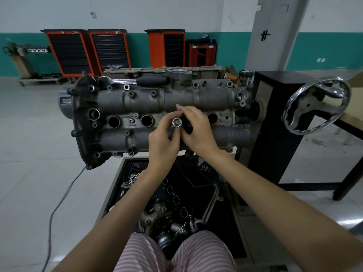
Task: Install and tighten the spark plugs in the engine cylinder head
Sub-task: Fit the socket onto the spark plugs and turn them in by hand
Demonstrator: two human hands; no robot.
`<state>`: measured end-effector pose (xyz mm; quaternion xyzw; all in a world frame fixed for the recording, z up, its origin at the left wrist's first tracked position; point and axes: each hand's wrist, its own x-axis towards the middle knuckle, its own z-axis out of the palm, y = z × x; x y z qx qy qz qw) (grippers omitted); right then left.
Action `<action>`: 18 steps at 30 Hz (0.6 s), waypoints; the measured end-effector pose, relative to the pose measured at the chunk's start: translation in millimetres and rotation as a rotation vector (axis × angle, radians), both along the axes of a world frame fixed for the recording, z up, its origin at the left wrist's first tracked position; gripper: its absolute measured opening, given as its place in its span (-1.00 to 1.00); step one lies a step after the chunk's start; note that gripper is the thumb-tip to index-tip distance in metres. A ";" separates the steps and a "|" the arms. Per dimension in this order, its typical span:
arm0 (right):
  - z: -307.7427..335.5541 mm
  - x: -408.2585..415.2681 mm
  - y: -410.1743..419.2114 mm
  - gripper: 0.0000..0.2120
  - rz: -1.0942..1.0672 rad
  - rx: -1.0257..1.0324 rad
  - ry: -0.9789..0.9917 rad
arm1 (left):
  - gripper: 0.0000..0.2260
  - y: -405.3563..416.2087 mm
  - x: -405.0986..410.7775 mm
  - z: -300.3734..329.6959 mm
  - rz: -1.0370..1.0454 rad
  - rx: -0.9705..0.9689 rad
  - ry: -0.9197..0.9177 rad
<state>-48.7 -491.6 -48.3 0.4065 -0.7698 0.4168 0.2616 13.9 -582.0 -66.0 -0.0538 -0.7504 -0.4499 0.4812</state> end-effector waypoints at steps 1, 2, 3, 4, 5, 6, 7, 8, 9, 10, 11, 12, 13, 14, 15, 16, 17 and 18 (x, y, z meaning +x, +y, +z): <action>-1.6 2.6 -1.9 -0.55 0.025 -0.060 -0.053 | -0.72 2.4 1.9 0.1 -0.021 0.037 -0.002; -3.1 4.5 -3.0 -0.57 0.034 -0.111 -0.090 | -0.73 4.1 3.5 0.5 -0.046 0.071 -0.002; -4.7 5.9 -3.4 -0.59 0.026 -0.154 -0.108 | -0.72 5.8 4.9 1.2 -0.075 0.103 -0.005; -6.3 6.8 -3.7 -0.62 0.012 -0.197 -0.119 | -0.70 7.4 5.9 2.5 -0.089 0.125 -0.010; -7.9 7.5 -4.3 -0.64 0.003 -0.239 -0.133 | -0.69 9.3 6.5 3.9 -0.088 0.132 -0.016; -9.0 8.0 -5.0 -0.68 -0.001 -0.277 -0.150 | -0.70 11.5 6.4 5.4 -0.062 0.125 -0.013; -9.8 8.3 -5.9 -0.73 0.000 -0.310 -0.170 | -0.72 13.2 5.7 6.6 -0.023 0.122 0.002; -10.2 8.3 -6.6 -0.80 -0.003 -0.335 -0.195 | -0.74 14.5 4.8 7.8 0.027 0.134 0.028; -10.0 7.9 -7.6 -0.85 -0.010 -0.352 -0.218 | -0.75 15.5 4.4 8.8 0.064 0.158 0.054; -9.7 7.2 -8.6 -0.85 -0.019 -0.363 -0.239 | -0.77 16.0 4.4 8.8 0.083 0.168 0.069; -10.1 6.4 -9.6 -0.82 -0.024 -0.370 -0.254 | -0.78 16.5 5.2 7.7 0.095 0.157 0.072; -10.3 6.0 -10.8 -0.80 -0.030 -0.372 -0.262 | -0.77 16.8 6.8 6.4 0.113 0.141 0.072; -10.2 6.3 -11.7 -0.79 -0.038 -0.366 -0.259 | -0.72 17.0 8.3 4.6 0.124 0.140 0.074; -10.0 6.5 -12.1 -0.81 -0.046 -0.346 -0.245 | -0.69 17.6 9.8 3.0 0.120 0.166 0.076; -10.4 6.8 -12.0 -0.84 -0.049 -0.318 -0.222 | -0.67 19.1 11.4 1.8 0.096 0.213 0.075; -11.6 7.5 -11.4 -0.87 -0.040 -0.293 -0.190 | -0.68 20.4 12.2 1.3 0.066 0.261 0.072; -13.2 9.0 -10.9 -0.84 -0.015 -0.271 -0.156 | -0.68 21.6 12.7 1.3 0.043 0.288 0.075; -15.3 11.1 -10.5 -0.77 0.025 -0.249 -0.135 | -0.68 22.4 12.7 1.8 0.036 0.284 0.081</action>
